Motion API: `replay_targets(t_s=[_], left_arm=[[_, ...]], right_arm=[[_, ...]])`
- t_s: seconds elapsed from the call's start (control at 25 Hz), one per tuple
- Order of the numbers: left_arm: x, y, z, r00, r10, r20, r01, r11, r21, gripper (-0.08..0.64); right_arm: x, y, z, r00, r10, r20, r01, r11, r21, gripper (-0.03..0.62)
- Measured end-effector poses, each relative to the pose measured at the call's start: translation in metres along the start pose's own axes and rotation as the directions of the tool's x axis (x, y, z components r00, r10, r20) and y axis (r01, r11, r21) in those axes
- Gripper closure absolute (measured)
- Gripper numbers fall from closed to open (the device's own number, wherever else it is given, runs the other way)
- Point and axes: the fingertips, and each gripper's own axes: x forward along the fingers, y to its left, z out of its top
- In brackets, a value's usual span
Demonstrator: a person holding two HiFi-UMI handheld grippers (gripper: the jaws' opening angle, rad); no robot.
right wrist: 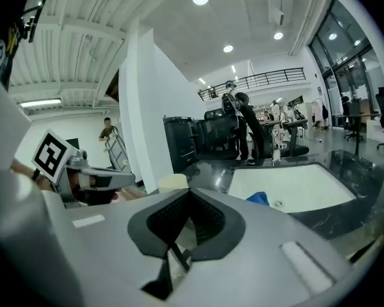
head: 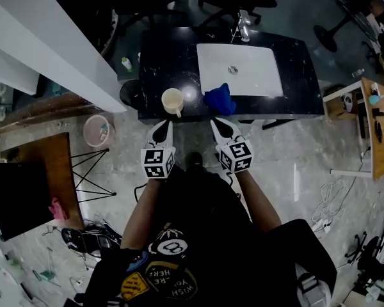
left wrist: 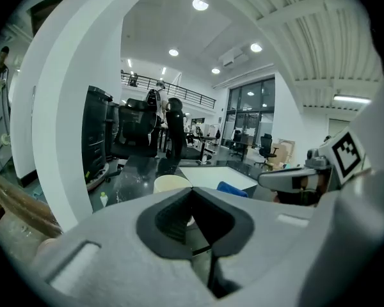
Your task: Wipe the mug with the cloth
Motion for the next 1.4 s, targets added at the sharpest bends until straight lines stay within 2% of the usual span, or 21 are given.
replay_targets(t_s=[0.08, 0.2, 0.24, 0.28, 0.32, 0.4, 0.48, 0.6, 0.68, 0.76, 0.8, 0.84, 0.96, 1.04, 1.12, 1.24, 1.4], left_arm=[[0.011, 0.007, 0.0, 1.0, 0.006, -0.006, -0.006, 1.0, -0.002, 0.555], [0.027, 0.016, 0.0, 1.0, 0.003, -0.027, -0.003, 1.0, 0.001, 0.555], [0.029, 0.019, -0.001, 0.999, 0.002, -0.036, -0.002, 1.0, 0.002, 0.555], [0.031, 0.023, -0.001, 0.999, 0.004, -0.043, -0.004, 1.0, 0.001, 0.555], [0.032, 0.026, -0.002, 0.999, 0.009, -0.049, -0.009, 1.0, -0.003, 0.555], [0.035, 0.036, -0.003, 0.998, 0.027, -0.06, -0.028, 1.0, -0.014, 0.555], [0.036, 0.044, -0.005, 0.997, 0.038, -0.072, -0.04, 0.999, -0.026, 0.555], [0.036, 0.053, -0.008, 0.996, 0.043, -0.078, -0.047, 0.998, -0.043, 0.555], [0.038, 0.059, -0.01, 0.995, 0.046, -0.084, -0.05, 0.997, -0.055, 0.555], [0.041, 0.063, -0.015, 0.995, 0.043, -0.095, -0.049, 0.997, -0.063, 0.555], [0.044, 0.065, -0.018, 0.993, 0.042, -0.106, -0.049, 0.996, -0.069, 0.555], [0.047, 0.068, -0.023, 0.991, 0.047, -0.126, -0.057, 0.995, -0.081, 0.555], [0.055, 0.085, -0.044, 0.972, 0.09, -0.218, -0.129, 0.977, -0.172, 0.555], [0.058, 0.093, -0.044, 0.97, 0.092, -0.224, -0.146, 0.96, -0.24, 0.555], [0.065, 0.096, -0.037, 0.975, 0.082, -0.206, -0.135, 0.956, -0.261, 0.555], [0.081, 0.098, -0.039, 0.971, 0.075, -0.227, -0.135, 0.955, -0.263, 0.555], [0.085, 0.091, -0.045, 0.965, 0.057, -0.258, -0.137, 0.942, -0.306, 0.555]], right_arm=[[0.014, -0.018, -0.006, 0.999, -0.042, -0.027, 0.041, 0.999, -0.013, 0.582], [0.039, -0.051, -0.017, 0.989, -0.117, -0.094, 0.115, 0.993, -0.031, 0.499], [0.048, -0.061, -0.022, 0.982, -0.139, -0.125, 0.136, 0.99, -0.028, 0.442], [0.056, -0.071, -0.028, 0.975, -0.158, -0.154, 0.156, 0.987, -0.022, 0.336], [0.065, -0.081, -0.033, 0.968, -0.177, -0.176, 0.178, 0.984, -0.015, 0.265], [0.08, -0.101, -0.038, 0.955, -0.225, -0.193, 0.228, 0.974, -0.006, 0.177], [0.091, -0.117, -0.043, 0.943, -0.262, -0.207, 0.27, 0.963, 0.01, 0.147], [0.104, -0.127, -0.057, 0.928, -0.275, -0.25, 0.29, 0.957, 0.025, 0.146], [0.11, -0.129, -0.069, 0.913, -0.3, -0.276, 0.304, 0.952, -0.029, 0.17], [0.11, -0.128, -0.074, 0.899, -0.34, -0.277, 0.318, 0.94, -0.122, 0.326], [0.109, -0.123, -0.075, 0.898, -0.336, -0.284, 0.307, 0.941, -0.143, 0.371], [0.109, -0.117, -0.077, 0.901, -0.314, -0.3, 0.284, 0.948, -0.142, 0.407], [0.113, -0.089, -0.085, 0.911, -0.181, -0.37, 0.159, 0.983, -0.09, 0.436], [0.123, -0.059, -0.084, 0.916, -0.043, -0.399, 0.028, 0.999, -0.045, 0.448], [0.14, -0.035, -0.067, 0.927, 0.063, -0.369, -0.072, 0.997, -0.011, 0.451], [0.168, -0.034, -0.027, 0.953, 0.058, -0.298, -0.068, 0.997, -0.023, 0.451], [0.179, -0.02, -0.015, 0.944, 0.045, -0.328, -0.083, 0.991, -0.101, 0.451]])
